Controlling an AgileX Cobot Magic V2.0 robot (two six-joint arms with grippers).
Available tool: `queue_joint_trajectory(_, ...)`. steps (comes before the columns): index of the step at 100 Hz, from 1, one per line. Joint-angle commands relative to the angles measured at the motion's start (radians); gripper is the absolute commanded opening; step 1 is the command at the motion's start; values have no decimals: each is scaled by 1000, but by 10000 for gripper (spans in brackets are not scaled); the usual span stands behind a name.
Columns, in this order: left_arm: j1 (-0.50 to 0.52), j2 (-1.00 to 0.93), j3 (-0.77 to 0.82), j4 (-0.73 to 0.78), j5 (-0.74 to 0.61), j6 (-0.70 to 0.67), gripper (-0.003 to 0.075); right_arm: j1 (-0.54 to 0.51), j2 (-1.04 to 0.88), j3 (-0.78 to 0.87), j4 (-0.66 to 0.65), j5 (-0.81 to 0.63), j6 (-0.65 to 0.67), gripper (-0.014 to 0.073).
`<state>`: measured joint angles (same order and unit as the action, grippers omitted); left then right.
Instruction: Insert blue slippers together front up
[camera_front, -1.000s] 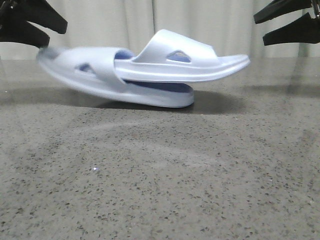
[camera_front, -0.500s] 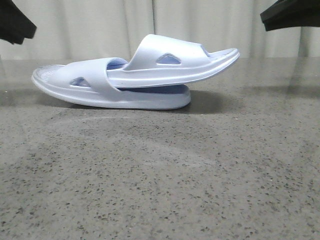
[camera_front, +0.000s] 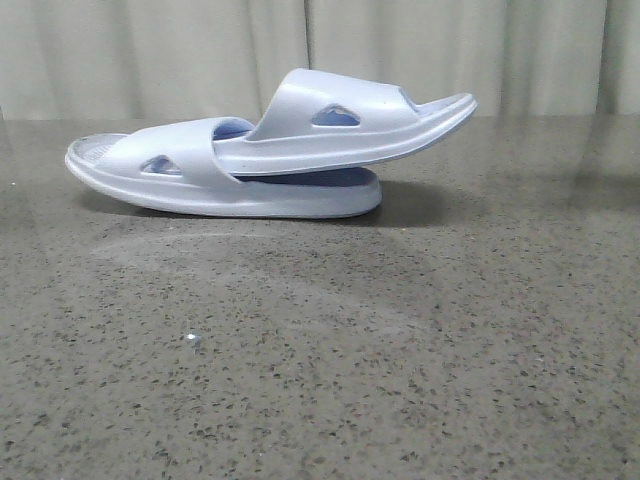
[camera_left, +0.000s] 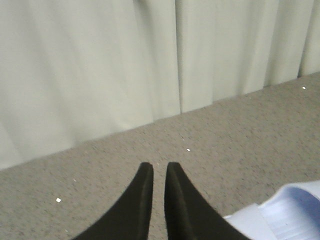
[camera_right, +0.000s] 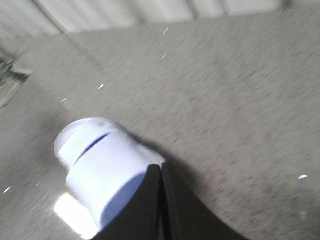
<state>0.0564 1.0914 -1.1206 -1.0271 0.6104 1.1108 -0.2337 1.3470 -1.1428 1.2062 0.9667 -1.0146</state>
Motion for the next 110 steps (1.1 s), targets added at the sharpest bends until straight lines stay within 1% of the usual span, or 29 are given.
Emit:
queue_joint_trajectory(1,2,-64,3,-7,-89,1,15,-10,-107,28,48,-111,-42,-85)
queue_joint_trajectory(23,2,-254,183,52,-285,1,15,-10,-264,178,53,-320,-42,-86)
queue_joint_trajectory(36,2,-366,281,84,-332,1,15,-10,-316,271,157,-429,-42,-89)
queue_joint_trajectory(42,-3,-412,317,102,-332,1,15,-10,-326,296,174,-428,-55,-89)
queue_joint_trajectory(50,-14,-458,366,102,-334,1,15,-5,-339,317,172,-332,-131,-89)
queue_joint_trajectory(56,-25,-490,398,100,-334,1,15,16,-364,333,174,-298,-178,-88)
queue_joint_trajectory(64,-32,-530,446,82,-331,1,15,58,-417,362,172,-318,-214,-88)
queue_joint_trajectory(73,-32,-577,505,50,-331,1,15,82,-496,406,172,-351,-233,-88)
queue_joint_trajectory(88,-32,-655,603,-16,-348,1,15,84,-656,509,170,-421,-240,-88)
queue_joint_trajectory(101,-32,-724,685,-99,-359,1,15,84,-795,634,166,-427,-247,-89)
queue_joint_trajectory(110,-32,-777,737,-127,-357,1,15,84,-884,721,166,-427,-247,-89)
